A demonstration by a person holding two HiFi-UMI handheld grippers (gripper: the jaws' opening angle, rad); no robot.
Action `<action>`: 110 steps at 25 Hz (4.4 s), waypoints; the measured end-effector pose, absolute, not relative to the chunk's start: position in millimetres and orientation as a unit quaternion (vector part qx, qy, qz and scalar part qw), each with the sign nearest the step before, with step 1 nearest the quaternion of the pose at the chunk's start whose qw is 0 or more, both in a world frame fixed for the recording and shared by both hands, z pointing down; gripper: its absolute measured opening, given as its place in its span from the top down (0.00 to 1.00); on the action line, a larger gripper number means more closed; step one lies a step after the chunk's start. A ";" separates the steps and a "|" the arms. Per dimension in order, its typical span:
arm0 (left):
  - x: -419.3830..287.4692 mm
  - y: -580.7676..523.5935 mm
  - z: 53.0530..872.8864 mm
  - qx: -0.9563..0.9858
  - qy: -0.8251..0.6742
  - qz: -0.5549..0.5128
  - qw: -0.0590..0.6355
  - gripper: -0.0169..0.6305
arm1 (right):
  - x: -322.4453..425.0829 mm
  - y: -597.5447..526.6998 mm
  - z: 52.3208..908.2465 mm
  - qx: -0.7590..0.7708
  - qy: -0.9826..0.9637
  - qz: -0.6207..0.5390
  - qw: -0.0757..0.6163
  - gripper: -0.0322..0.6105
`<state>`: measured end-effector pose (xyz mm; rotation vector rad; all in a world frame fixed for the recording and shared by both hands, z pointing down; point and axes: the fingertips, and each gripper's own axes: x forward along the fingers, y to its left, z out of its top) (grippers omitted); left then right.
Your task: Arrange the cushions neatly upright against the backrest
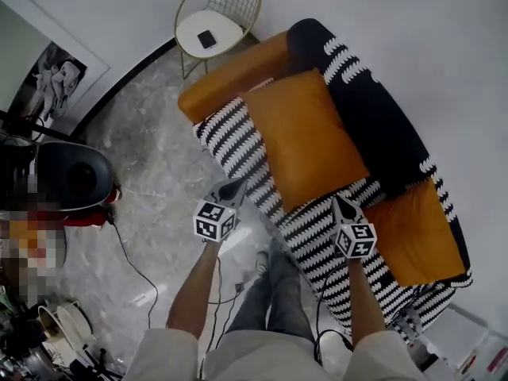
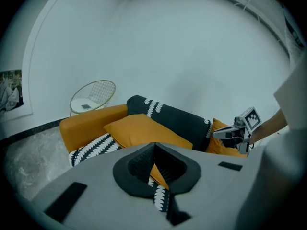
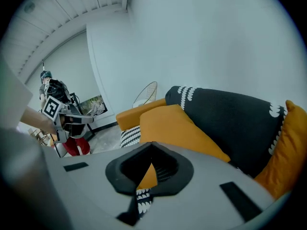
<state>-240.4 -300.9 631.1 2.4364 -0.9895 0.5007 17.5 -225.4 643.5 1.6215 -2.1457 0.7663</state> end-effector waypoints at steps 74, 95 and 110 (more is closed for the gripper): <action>4.0 -670.2 784.6 0.886 -0.069 0.411 0.201 0.43 | 126.0 -307.3 819.4 0.736 -0.412 0.533 -0.078 0.38; -25.6 -708.0 880.3 0.827 -0.038 0.497 0.261 0.24 | 96.9 -328.6 920.0 0.677 -0.354 0.617 -0.188 0.18; -26.0 -678.0 839.4 0.852 -0.007 0.461 0.249 0.66 | 89.5 -340.1 887.3 0.669 -0.419 0.593 -0.161 0.68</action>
